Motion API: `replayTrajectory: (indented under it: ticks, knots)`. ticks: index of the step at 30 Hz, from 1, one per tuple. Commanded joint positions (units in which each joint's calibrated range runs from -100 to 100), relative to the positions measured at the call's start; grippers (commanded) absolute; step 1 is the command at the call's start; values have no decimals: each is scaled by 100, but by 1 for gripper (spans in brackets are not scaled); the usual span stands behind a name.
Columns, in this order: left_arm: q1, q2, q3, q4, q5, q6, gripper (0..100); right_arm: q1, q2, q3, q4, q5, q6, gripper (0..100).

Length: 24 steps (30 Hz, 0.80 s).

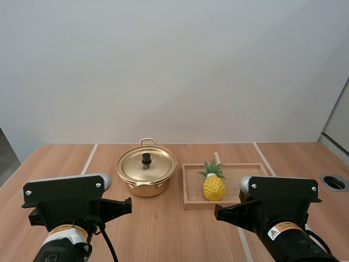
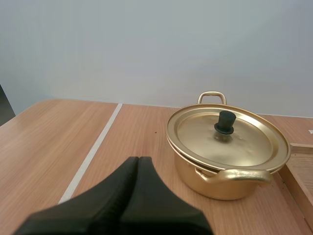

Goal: Open the pot, put the pineapple inside, and close it

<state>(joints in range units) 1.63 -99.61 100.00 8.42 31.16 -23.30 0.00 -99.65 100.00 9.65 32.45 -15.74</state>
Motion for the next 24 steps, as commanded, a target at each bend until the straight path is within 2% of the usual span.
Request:
replayTrajectory:
  ticks: [1, 8, 11, 14, 20, 23, 24]
  knots:
    - [-26, -39, 0, -95, -183, -66, 0, -20, -35, 0, 27, -105, -3, 0]
    - [-26, -39, 0, -95, -183, -66, 0, -20, -35, 0, 38, -105, -3, 0]
    - [-26, -39, 0, -95, -622, -66, 0, -20, -35, 0, 28, -420, -3, 0]
    - [-26, -39, 0, -42, -2075, -20, 0, -20, -35, 0, -50, -1770, -3, 0]
    - [-26, -39, 0, -42, -5333, 80, 0, -20, -35, 0, 51, -5689, -3, 0]
    - [-26, -39, 0, 12, -6898, 396, 0, -20, -35, 0, 27, -7640, -3, 0]
    - [-26, -39, 0, 12, -7118, 527, 0, -20, -35, 0, 16, -7878, -3, 0]
